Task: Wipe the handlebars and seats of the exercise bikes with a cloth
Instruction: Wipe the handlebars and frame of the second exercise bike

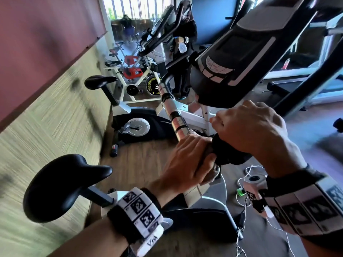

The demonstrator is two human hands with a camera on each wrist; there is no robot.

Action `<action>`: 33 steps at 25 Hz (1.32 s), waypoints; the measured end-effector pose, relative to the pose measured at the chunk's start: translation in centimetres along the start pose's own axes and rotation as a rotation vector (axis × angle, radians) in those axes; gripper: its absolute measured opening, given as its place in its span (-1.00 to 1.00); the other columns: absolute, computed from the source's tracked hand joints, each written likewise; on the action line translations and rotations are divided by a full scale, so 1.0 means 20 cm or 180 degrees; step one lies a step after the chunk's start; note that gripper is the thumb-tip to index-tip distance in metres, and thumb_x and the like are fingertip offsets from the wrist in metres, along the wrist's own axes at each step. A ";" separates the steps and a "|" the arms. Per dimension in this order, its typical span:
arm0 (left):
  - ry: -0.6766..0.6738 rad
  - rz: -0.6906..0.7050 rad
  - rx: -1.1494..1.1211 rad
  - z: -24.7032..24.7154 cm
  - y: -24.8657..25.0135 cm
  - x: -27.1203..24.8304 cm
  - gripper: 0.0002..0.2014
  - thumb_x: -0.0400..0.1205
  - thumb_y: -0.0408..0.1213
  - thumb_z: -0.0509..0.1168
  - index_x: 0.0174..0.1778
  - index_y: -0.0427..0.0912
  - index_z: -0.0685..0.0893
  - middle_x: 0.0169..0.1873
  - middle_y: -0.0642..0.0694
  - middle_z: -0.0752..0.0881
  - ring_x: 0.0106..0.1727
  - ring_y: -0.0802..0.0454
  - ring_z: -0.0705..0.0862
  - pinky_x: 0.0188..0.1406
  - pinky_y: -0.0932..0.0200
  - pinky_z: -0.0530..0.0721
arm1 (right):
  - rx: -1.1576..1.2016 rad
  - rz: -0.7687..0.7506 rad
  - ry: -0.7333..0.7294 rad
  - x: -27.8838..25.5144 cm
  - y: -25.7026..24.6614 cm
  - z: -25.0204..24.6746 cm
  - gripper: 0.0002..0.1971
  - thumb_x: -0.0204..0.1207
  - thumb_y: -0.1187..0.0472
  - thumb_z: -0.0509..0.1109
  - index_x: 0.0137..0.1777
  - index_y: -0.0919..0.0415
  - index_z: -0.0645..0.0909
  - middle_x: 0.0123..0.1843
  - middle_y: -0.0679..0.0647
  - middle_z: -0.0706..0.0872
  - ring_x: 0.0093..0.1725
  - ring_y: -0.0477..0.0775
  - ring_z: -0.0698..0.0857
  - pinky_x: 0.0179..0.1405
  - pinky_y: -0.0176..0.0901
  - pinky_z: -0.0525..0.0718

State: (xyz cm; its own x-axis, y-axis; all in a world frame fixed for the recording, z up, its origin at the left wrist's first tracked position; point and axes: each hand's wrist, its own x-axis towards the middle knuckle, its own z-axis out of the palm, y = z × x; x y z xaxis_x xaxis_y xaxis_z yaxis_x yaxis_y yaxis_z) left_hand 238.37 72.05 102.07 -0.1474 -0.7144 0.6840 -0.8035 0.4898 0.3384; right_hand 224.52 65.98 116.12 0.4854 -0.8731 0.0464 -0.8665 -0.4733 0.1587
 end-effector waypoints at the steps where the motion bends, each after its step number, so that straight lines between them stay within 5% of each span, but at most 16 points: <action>1: -0.0156 0.0053 -0.0028 -0.04 -0.06 0.04 -0.67 0.81 -0.14 0.06 0.07 -0.24 0.68 -0.06 -0.09 0.73 0.05 -0.04 0.65 0.26 -0.05 0.59 | 0.0028 0.0035 0.0027 0.01 0.00 0.01 -0.46 0.77 -0.29 -0.09 0.30 -0.05 0.64 0.34 0.21 0.66 0.41 0.25 0.54 0.33 0.12 0.45; 5: -0.0143 0.0000 -0.0080 -0.04 -0.07 0.09 -0.68 0.81 -0.15 0.06 0.00 -0.18 0.69 -0.11 -0.04 0.73 -0.01 0.00 0.65 0.22 -0.10 0.60 | 0.0016 0.0070 0.0104 0.03 0.01 0.03 -0.45 0.74 -0.32 -0.09 0.31 -0.09 0.64 0.32 0.22 0.67 0.39 0.28 0.56 0.28 0.14 0.48; 8: 0.0089 -0.0026 -0.0034 0.02 0.03 -0.01 -0.69 0.80 -0.15 0.12 0.16 -0.29 0.67 -0.01 -0.12 0.72 0.07 -0.05 0.64 0.32 0.05 0.55 | -0.0006 0.0088 0.0154 0.04 0.01 0.04 -0.45 0.73 -0.33 -0.10 0.29 -0.12 0.64 0.30 0.20 0.69 0.38 0.26 0.58 0.27 0.14 0.48; 13: -0.0508 0.0184 -0.0054 -0.09 -0.13 0.13 -0.63 0.83 -0.07 0.01 0.03 -0.15 0.68 -0.16 0.06 0.67 -0.07 0.12 0.57 0.20 -0.07 0.61 | -0.0013 0.0180 0.0064 0.06 0.01 0.05 -0.43 0.71 -0.36 -0.13 0.25 -0.15 0.66 0.29 0.18 0.68 0.37 0.27 0.58 0.27 0.17 0.47; 18: -0.0059 0.0350 0.0001 -0.02 -0.07 -0.02 -0.65 0.78 -0.12 0.14 0.25 -0.32 0.66 0.10 -0.16 0.74 0.19 -0.10 0.67 0.40 -0.03 0.55 | -0.0094 0.0094 0.0128 0.05 0.01 0.05 -0.46 0.75 -0.30 -0.12 0.19 -0.11 0.67 0.26 0.11 0.73 0.38 0.18 0.57 0.29 0.11 0.43; 21: -0.0515 0.0306 -0.0050 -0.11 -0.16 0.11 -0.65 0.81 -0.07 0.05 0.16 -0.19 0.67 -0.03 -0.08 0.78 0.00 -0.01 0.69 0.18 -0.09 0.67 | -0.0048 0.0130 0.0139 0.05 0.02 0.06 -0.45 0.73 -0.32 -0.12 0.18 -0.11 0.67 0.26 0.14 0.73 0.36 0.20 0.59 0.27 0.09 0.44; 23: -0.0253 0.0250 -0.0007 -0.17 -0.21 0.18 -0.68 0.80 -0.11 0.07 0.13 -0.19 0.69 -0.09 -0.06 0.77 -0.09 0.04 0.68 0.04 -0.02 0.71 | -0.0017 0.0210 0.0171 0.04 0.02 0.06 -0.43 0.70 -0.36 -0.12 0.18 -0.13 0.67 0.23 0.16 0.71 0.31 0.24 0.62 0.18 0.06 0.47; 25: -0.0168 0.0069 0.0046 -0.19 -0.25 0.18 -0.70 0.75 -0.14 0.11 0.17 -0.19 0.70 -0.04 -0.03 0.75 0.02 0.05 0.65 0.19 -0.01 0.66 | -0.0047 0.0202 0.0231 0.04 0.02 0.04 -0.40 0.66 -0.40 -0.13 0.17 -0.16 0.68 0.20 0.15 0.70 0.30 0.24 0.63 0.29 0.10 0.49; 28: -0.0688 -0.0130 -0.0081 -0.12 -0.23 0.12 -0.63 0.77 -0.10 0.05 0.20 -0.18 0.72 0.11 -0.05 0.75 0.22 0.06 0.61 0.46 0.00 0.46 | -0.0208 0.0035 0.0091 0.06 0.01 0.04 -0.46 0.67 -0.37 -0.10 0.12 -0.15 0.66 0.21 0.05 0.73 0.34 0.15 0.62 0.46 0.13 0.37; 33: -0.0437 0.0256 -0.0530 -0.11 -0.42 0.19 -0.57 0.79 -0.20 -0.02 0.10 -0.26 0.77 0.08 -0.10 0.77 0.20 -0.03 0.65 0.42 -0.08 0.50 | -0.0051 0.0223 0.0123 0.06 0.02 0.06 -0.46 0.64 -0.43 -0.11 0.15 -0.20 0.62 0.25 0.04 0.69 0.36 0.17 0.61 0.23 0.07 0.50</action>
State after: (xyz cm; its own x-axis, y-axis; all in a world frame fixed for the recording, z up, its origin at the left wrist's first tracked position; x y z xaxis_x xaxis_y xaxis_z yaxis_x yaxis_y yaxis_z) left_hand 245.80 66.37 103.37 -0.2934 -0.7256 0.6225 -0.6814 0.6155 0.3962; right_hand 224.62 64.64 115.00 0.4281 -0.8986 0.0959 -0.8966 -0.4090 0.1696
